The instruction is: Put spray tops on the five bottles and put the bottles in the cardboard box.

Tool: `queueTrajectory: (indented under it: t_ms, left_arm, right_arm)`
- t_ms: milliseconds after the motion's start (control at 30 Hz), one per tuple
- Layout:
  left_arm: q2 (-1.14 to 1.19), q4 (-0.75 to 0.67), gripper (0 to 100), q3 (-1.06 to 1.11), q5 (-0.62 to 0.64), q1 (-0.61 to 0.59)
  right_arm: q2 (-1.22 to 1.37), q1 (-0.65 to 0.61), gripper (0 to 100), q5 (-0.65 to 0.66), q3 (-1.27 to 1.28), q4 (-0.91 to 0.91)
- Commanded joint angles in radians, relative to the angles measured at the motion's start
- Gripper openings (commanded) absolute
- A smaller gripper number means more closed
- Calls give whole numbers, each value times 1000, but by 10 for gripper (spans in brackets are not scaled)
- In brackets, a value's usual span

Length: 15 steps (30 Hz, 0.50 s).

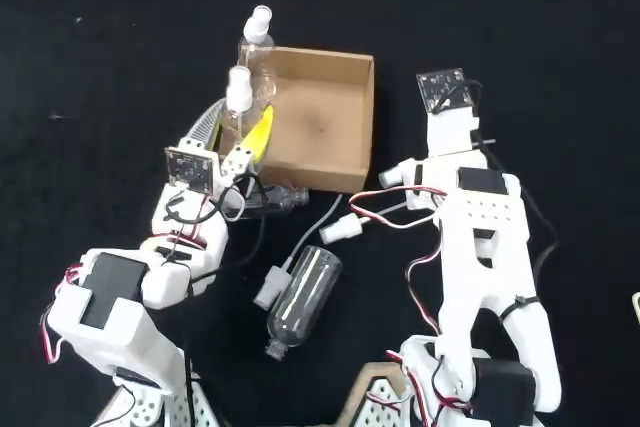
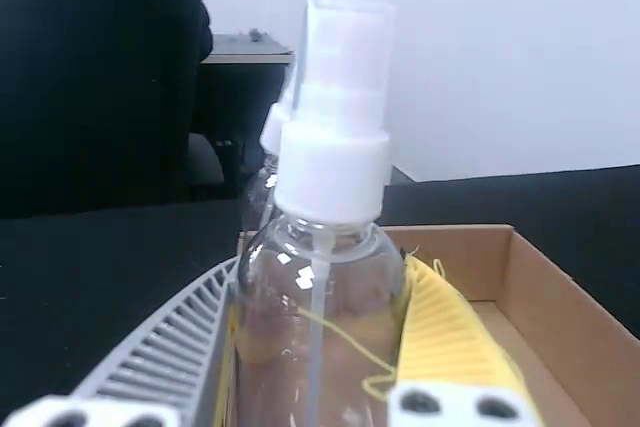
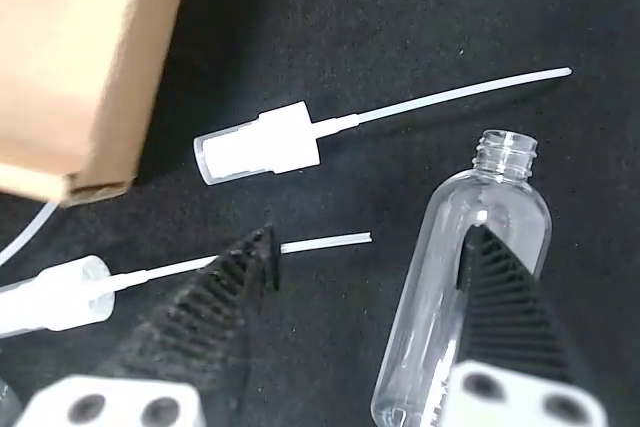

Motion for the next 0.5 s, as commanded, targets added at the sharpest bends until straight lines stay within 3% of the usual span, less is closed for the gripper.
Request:
queueTrajectory:
  t_ms: [0,367,467]
  left_arm:
    - [-17,-20,29,1,-9,-45]
    - [-17,-26,29,36,-6,-53]
    - [-17,-26,29,30,-5,-48]
  right_arm:
    - [-42,14,279,-8,1,-21]
    - [-42,14,279,-12,-4,-31]
    - [-41,15,279,-126,-33,-130]
